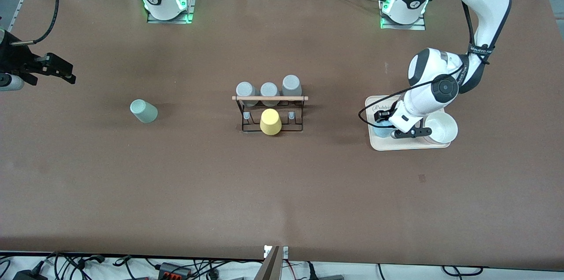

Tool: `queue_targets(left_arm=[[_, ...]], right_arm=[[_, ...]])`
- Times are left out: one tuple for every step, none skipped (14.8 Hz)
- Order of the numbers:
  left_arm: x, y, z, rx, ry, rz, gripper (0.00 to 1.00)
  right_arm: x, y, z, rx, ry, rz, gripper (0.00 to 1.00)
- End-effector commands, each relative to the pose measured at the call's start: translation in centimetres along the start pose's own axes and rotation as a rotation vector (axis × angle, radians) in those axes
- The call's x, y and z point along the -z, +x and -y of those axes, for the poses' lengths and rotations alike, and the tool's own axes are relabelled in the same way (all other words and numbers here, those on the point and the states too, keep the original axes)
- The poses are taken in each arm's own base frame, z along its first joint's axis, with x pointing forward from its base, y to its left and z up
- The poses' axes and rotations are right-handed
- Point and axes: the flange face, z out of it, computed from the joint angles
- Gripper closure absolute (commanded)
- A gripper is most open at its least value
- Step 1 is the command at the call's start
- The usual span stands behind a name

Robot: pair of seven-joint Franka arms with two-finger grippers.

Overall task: Hang scattered cups on rack with three cups
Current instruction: 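Close the left gripper on the light blue cup and lift it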

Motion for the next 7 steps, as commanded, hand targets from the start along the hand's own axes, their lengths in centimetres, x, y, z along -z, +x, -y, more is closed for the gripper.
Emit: queue_targets(left_arm=[[1.2,0.3,0.5,0.006,0.002,-0.016,0.56],[2.0,0.4,0.5,0.006,0.007,-0.013,0.64],[3.4,1.1,0.3,0.000,0.015,-0.013,0.67],[5.0,1.9,0.0,-0.016,0.034,-0.015,0.68],[7.0,2.8,-0.7,-0.027,0.046,-0.022,0.68],[8.6,3.4,-1.3,-0.029,0.044,-0.030,0.68],[10.5,4.0,-1.9,-0.029,0.041,-0.039,0.67]], right_arm=[[0.1,0.2,-0.4,0.014,0.000,-0.014,0.00],[0.0,0.2,-0.4,0.014,0.000,-0.011,0.00],[0.0,0.2,-0.4,0.014,0.000,-0.011,0.00],[-0.1,0.2,-0.4,0.012,0.000,-0.009,0.00],[0.0,0.2,-0.4,0.012,0.000,-0.011,0.00],[0.0,0.2,-0.4,0.012,0.002,-0.011,0.00],[0.0,0.2,-0.4,0.012,0.002,-0.011,0.00]])
